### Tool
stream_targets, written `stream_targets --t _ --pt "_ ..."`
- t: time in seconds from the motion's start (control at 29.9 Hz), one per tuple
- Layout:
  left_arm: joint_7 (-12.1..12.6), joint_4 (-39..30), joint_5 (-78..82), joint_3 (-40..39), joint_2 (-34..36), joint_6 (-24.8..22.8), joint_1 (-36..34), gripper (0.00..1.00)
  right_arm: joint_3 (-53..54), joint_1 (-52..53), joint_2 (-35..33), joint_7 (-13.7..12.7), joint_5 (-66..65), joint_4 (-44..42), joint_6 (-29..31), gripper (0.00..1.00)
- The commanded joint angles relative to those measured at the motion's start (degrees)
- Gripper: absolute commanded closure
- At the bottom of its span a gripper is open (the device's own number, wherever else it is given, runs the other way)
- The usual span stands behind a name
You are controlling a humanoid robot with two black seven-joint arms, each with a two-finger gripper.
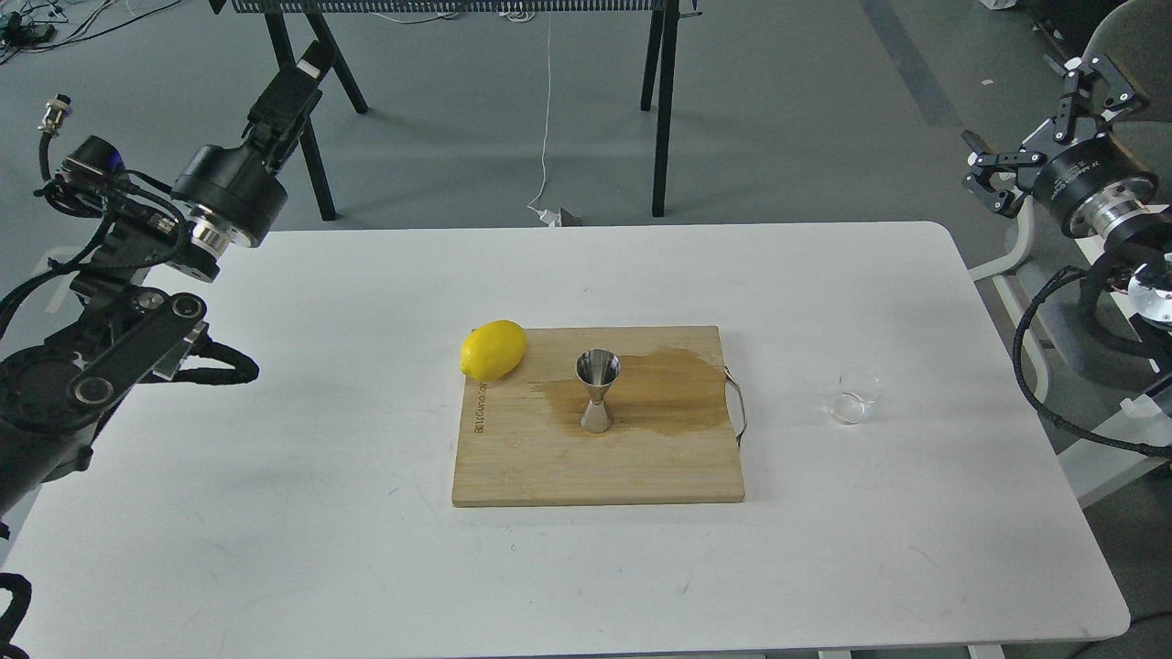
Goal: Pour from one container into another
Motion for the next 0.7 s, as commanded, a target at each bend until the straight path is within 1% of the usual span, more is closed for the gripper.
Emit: stream_targets --t 0.0,0.03,0.1,0.17,0.23,0.3,0.37,0.53,0.67 --pt "0.00 0.04 -9.90 -0.48 1.94 -10.14 -2.09 0.23 0.73 0.41 -3.61 -1.63 0.67 4.30 0.00 0.01" --pt "0.00 0.04 -13.40 -0.48 2.29 -13.30 -2.36 0.23 1.43 0.59 -4.40 -2.24 1.71 5.79 0.00 0.01" --pt "0.00 0.47 -21.49 -0.39 3.35 -21.20 -2.71 0.22 2.67 0.07 -5.28 -2.86 7.32 8.34 0.00 0.01" --pt "0.00 3.10 -29.66 -0.39 3.79 -29.11 -3.06 0.22 2.85 -1.59 -6.34 -3.74 14.43 10.10 0.00 0.01" --pt "0.00 5.74 -35.91 -0.48 3.53 -29.91 -3.68 0.22 2.93 -3.88 -7.30 -4.62 21.47 10.90 0.00 0.02" --pt "0.00 6.28 -39.44 -0.48 3.44 -29.91 -3.94 0.22 3.20 -6.43 -8.36 -4.80 26.84 11.51 0.00 0.02" --pt "0.00 6.28 -40.77 -0.48 3.44 -29.91 -4.12 0.22 3.46 -9.85 -10.20 -4.89 32.11 14.49 0.00 0.02" --pt "0.00 6.28 -40.95 -0.56 2.56 -29.91 -3.51 0.22 4.95 -21.79 -19.77 -4.71 48.97 29.68 0.00 0.02" --pt "0.00 6.28 -41.48 -0.65 2.03 -29.91 -2.89 0.22 6.19 -29.01 -24.88 -3.92 56.81 38.74 0.00 0.02"
